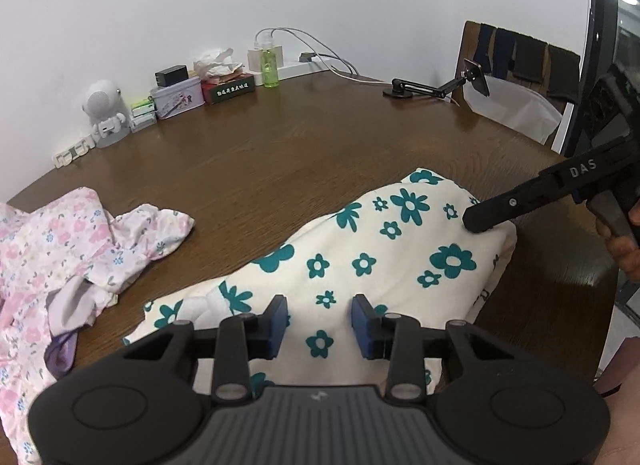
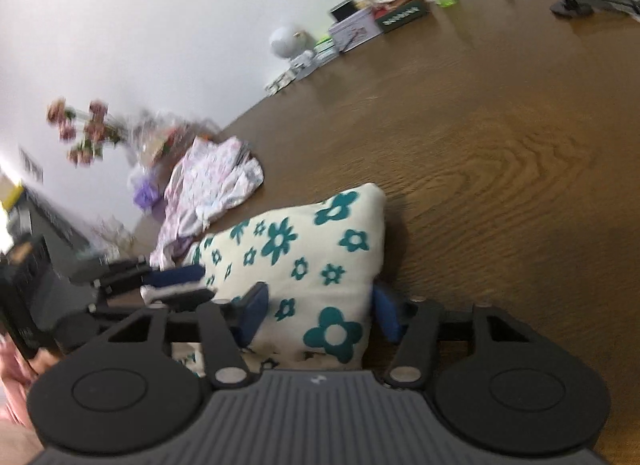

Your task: Fold clothes

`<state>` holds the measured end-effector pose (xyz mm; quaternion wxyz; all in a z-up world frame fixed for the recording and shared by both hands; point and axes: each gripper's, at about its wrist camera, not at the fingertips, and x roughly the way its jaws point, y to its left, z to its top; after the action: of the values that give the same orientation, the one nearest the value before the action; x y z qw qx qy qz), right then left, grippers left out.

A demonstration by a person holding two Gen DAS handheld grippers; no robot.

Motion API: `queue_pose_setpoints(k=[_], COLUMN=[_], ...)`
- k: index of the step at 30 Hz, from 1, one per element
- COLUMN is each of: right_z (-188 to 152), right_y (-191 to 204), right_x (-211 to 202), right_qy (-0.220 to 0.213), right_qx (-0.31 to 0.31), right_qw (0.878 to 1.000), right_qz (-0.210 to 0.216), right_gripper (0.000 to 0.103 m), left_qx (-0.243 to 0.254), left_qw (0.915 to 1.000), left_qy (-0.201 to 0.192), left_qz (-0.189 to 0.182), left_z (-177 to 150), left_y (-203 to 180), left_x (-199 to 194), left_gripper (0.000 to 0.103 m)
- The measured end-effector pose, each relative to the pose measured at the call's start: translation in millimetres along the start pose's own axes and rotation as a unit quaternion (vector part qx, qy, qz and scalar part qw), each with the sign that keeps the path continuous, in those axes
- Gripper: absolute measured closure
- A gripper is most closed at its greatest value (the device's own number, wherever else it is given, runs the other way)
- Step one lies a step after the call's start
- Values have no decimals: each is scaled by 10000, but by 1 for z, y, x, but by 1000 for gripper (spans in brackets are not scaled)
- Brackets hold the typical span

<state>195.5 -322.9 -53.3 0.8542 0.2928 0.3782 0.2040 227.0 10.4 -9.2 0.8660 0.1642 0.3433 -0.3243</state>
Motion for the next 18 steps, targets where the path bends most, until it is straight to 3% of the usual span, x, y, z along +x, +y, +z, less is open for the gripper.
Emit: queue_pose_setpoints(k=[5,7,10,15,18], right_z=[1,2,6,31,53], right_y=[-13,-16,-11,23,51], right_x=[2,2,1,-15,-29], right_qy=[-26,-39,-51,12,77], right_qx=[497,634,547,-415,-1233], right_qw=[9987,9979,9984,9983,9876], right_qz=[123,128,96,-406,-966], right_gripper=[71,81,87,89,89], left_qx=[-8,-19,-39,-133,-34], left_qw=[10000,10000,10000,9998,9994], left_qy=[-9,-14,-1,-58,-203], left_qz=[-3,4,33,-153,-280], left_z=[0,0,1,10,18], left_y=[-1,-2,-5,-13,-22], left_x=[0,0,1,1,-4], left_gripper=[69,69,70,67,57])
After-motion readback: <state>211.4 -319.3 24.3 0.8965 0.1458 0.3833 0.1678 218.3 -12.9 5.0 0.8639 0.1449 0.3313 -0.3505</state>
